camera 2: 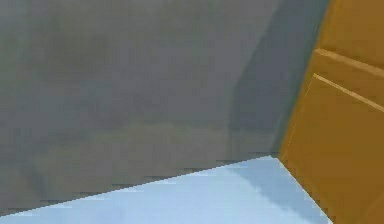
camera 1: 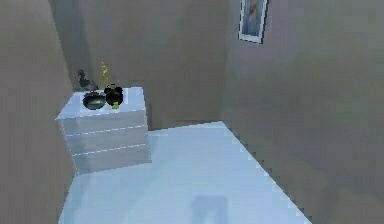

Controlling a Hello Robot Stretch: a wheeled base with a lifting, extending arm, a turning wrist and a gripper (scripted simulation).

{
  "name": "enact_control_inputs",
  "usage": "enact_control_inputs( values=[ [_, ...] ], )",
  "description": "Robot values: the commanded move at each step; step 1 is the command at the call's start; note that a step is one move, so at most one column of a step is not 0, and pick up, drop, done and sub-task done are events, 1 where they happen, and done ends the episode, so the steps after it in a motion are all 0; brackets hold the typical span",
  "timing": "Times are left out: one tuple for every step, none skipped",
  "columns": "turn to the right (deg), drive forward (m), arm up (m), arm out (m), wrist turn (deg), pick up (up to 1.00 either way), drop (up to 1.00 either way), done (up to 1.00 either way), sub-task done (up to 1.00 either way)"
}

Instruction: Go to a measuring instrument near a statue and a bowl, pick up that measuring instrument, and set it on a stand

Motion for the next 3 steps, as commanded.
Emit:
enact_control_inputs(
  values=[
    [-9.0, 0.0, 0.0, 0.0, 0.0, 0.0, 0.0, 0.0, 0.0],
    [0.0, 0.4, 0.0, 0.0, 0.0, 0.0, 0.0, 0.0, 0.0],
    [-9.0, 0.0, 0.0, 0.0, 0.0, 0.0, 0.0, 0.0, 0.0]
  ],
)
